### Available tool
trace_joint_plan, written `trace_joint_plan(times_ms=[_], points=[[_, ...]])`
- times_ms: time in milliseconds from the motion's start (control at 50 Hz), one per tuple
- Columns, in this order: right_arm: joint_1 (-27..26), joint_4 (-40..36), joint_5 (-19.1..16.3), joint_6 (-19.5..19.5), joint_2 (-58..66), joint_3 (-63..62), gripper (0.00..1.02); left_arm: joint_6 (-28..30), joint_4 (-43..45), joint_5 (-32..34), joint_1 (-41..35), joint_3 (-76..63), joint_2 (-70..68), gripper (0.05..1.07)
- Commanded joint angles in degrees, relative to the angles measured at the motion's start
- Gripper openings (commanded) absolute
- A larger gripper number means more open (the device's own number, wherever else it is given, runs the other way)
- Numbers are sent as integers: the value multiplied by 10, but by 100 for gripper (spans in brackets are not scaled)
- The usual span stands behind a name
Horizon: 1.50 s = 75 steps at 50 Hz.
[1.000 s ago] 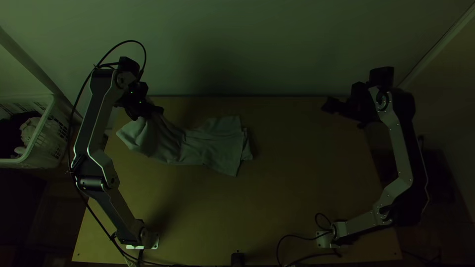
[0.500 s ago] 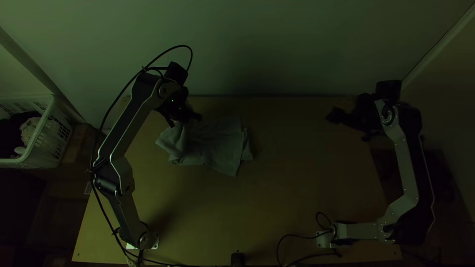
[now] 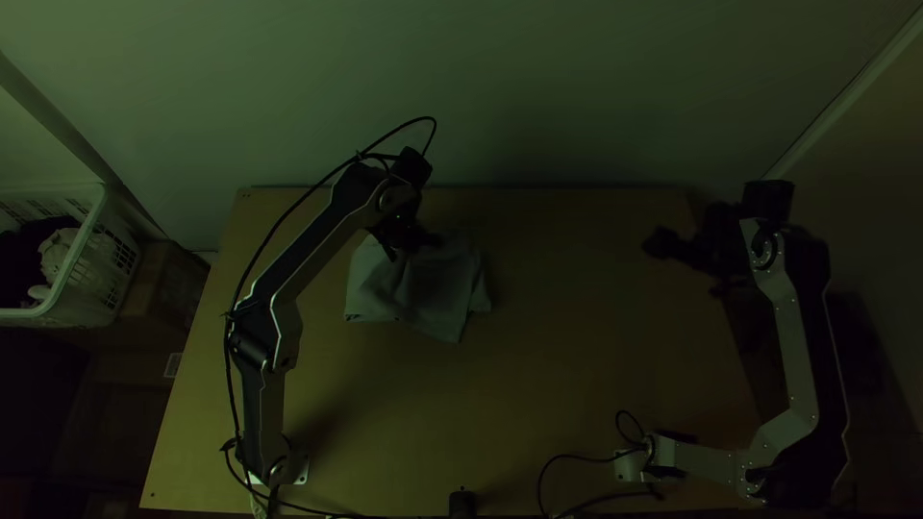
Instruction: Fold the t-shirt
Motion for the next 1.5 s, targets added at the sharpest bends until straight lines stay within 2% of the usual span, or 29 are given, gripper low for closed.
trace_joint_plan(times_ms=[0,360,400,440,500,560,600,620,840,940,1400,1480], points=[[-5,1,0,-10,-29,-26,98,-32,20,-2,-12,26,21,8],[-11,3,0,-13,-73,-79,98,-47,105,-1,-44,30,63,8],[-10,3,0,-13,-76,-85,98,-48,116,-1,-51,31,68,12],[-9,4,0,-13,-80,-91,98,-51,126,-1,-56,32,71,25],[-6,5,0,-13,-84,-99,98,-51,127,17,-66,32,79,60],[1,6,0,-12,-87,-104,98,-51,132,17,-75,35,84,83],[2,8,0,-11,-88,-107,98,-49,132,17,-85,38,86,102],[3,9,0,-10,-88,-107,98,-48,135,17,-89,38,86,104],[13,34,0,-7,-99,-137,98,-53,203,17,-102,41,64,103],[18,54,3,-8,-107,-145,97,-38,213,16,-88,40,49,103],[72,162,4,-13,-125,-138,98,27,201,17,39,1,-67,103],[90,180,17,-14,-122,-136,98,32,190,17,65,-11,-89,103]])
